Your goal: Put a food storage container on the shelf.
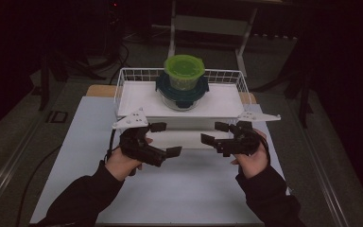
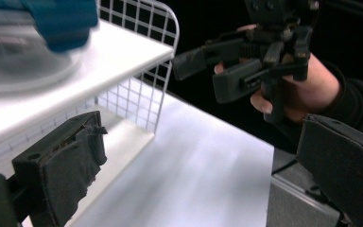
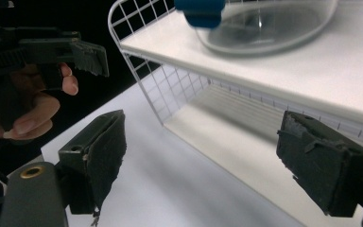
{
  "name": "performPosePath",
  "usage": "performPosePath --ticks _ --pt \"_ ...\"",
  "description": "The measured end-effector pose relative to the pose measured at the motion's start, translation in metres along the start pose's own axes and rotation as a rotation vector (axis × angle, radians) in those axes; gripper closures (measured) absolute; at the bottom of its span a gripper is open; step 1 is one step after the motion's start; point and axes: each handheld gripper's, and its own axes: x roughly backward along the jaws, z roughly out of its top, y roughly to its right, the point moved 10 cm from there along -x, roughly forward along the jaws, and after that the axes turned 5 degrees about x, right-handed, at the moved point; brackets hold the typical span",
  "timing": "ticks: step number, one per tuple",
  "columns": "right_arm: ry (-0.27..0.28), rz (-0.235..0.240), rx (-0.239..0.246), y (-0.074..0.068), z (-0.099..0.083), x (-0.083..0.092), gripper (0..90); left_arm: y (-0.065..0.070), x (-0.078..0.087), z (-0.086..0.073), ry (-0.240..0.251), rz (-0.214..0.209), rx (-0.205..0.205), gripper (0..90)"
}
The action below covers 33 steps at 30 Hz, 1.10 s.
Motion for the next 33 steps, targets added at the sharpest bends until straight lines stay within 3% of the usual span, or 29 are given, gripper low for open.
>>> performPosePath --ticks 10,20,23,27,30,33 --pt "-0.018 0.020 0.009 0.003 -0.039 -0.003 16.1 -0.002 -0.002 -0.038 -0.028 -0.007 -0.013 1.3" --pt "-0.078 0.018 0.006 0.007 -0.079 -0.011 16.1 -0.014 0.001 -0.077 -0.076 -0.008 0.019 1.3" --pt "-0.092 0.007 0.016 0.009 -0.092 -0.012 15.9 -0.017 0.002 -0.088 -0.090 -0.026 0.046 1.3" --pt "-0.102 0.005 0.010 0.010 -0.105 -0.012 15.9 -0.025 0.004 -0.106 -0.126 -0.001 0.045 1.3" --pt "-0.114 0.006 -0.003 0.011 -0.115 -0.011 15.7 -0.028 0.007 -0.113 -0.128 0.012 0.037 1.3" --pt "-0.118 -0.008 -0.015 0.015 -0.123 -0.008 15.3 -0.030 0.011 -0.119 -0.119 0.010 0.060 1.3"
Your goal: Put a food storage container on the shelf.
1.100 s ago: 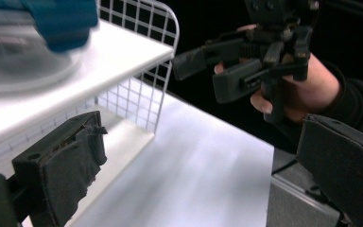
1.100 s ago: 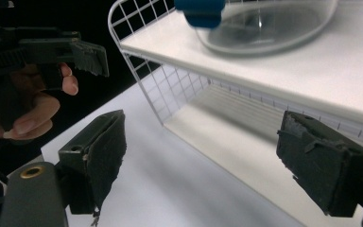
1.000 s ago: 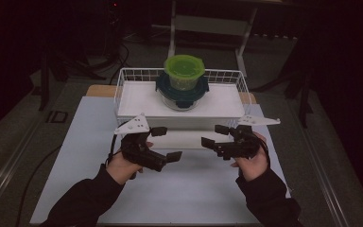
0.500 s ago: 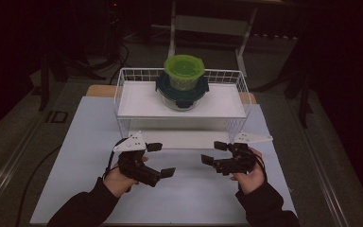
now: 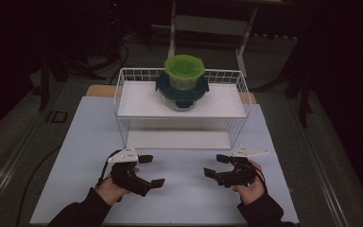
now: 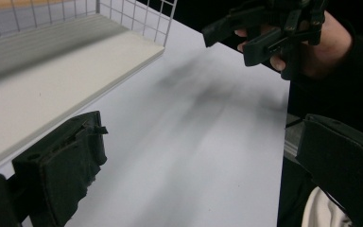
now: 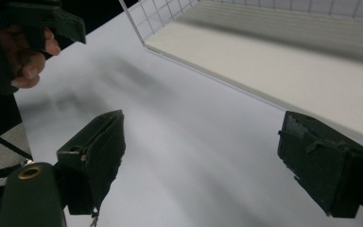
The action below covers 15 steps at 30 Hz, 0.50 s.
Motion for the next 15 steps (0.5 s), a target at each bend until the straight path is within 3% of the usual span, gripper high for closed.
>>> performPosePath --ticks 7,15 --pt "-0.018 -0.020 -0.010 0.005 -0.017 0.005 15.0 -0.006 0.007 -0.017 -0.018 0.021 0.004 1.3" --pt "-0.012 -0.053 -0.011 0.009 -0.028 0.013 15.0 -0.010 0.014 -0.030 -0.007 0.034 0.026 1.3"
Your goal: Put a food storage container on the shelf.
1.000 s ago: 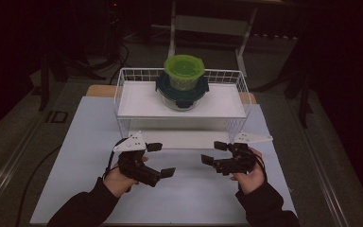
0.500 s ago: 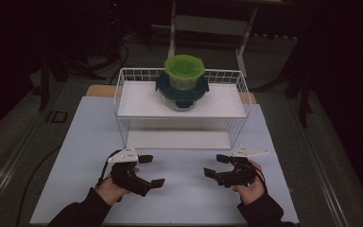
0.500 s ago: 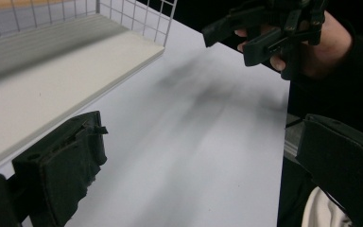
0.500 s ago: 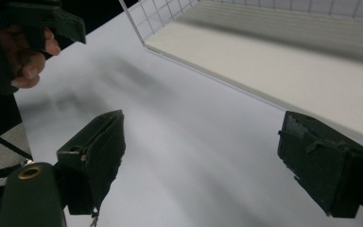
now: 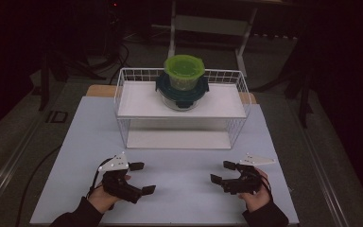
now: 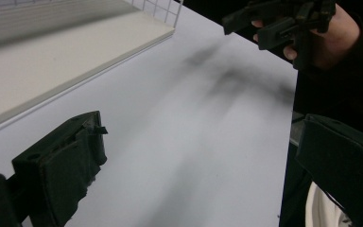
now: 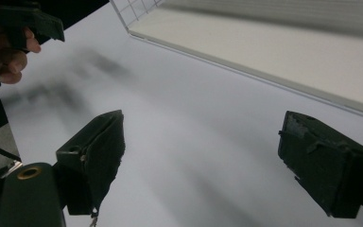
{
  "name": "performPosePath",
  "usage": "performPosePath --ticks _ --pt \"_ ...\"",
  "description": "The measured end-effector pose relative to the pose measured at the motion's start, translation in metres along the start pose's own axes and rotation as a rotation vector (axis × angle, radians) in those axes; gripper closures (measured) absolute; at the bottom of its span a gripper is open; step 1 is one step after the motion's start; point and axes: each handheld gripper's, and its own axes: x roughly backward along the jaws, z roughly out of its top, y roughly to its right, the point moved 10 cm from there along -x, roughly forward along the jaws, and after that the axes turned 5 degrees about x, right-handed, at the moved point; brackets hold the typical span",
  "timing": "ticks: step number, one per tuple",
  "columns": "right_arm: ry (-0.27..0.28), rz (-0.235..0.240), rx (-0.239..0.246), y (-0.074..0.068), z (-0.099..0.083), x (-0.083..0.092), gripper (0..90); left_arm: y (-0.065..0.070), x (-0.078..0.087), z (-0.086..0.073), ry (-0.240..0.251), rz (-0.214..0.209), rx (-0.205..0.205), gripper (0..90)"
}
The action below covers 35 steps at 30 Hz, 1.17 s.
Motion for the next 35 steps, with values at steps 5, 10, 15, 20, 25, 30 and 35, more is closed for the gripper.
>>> performPosePath --ticks 5,10,15,20,25,30,35 --pt "0.029 -0.052 -0.004 0.007 -0.006 0.011 14.1 -0.004 0.004 -0.010 0.000 0.014 0.006 1.3" --pt "0.033 -0.072 -0.020 0.013 -0.015 0.022 14.2 -0.006 0.009 -0.016 0.003 0.025 0.022 1.3" --pt "0.021 -0.099 -0.038 0.021 -0.024 0.027 14.3 -0.007 0.010 -0.020 0.004 0.040 0.026 1.3" --pt "0.034 -0.126 -0.043 0.029 -0.023 0.030 14.3 -0.002 0.004 -0.021 0.001 0.031 0.001 1.3" --pt "0.016 -0.115 -0.052 0.031 -0.028 0.026 14.3 -0.002 0.003 -0.020 0.020 0.044 -0.020 1.3" --pt "-0.005 -0.092 -0.051 0.028 -0.031 0.020 14.3 -0.004 0.003 -0.022 0.023 0.055 -0.019 1.3" --pt "-0.010 -0.083 -0.056 0.027 -0.033 0.018 14.4 -0.006 0.004 -0.021 0.036 0.067 -0.016 1.3"
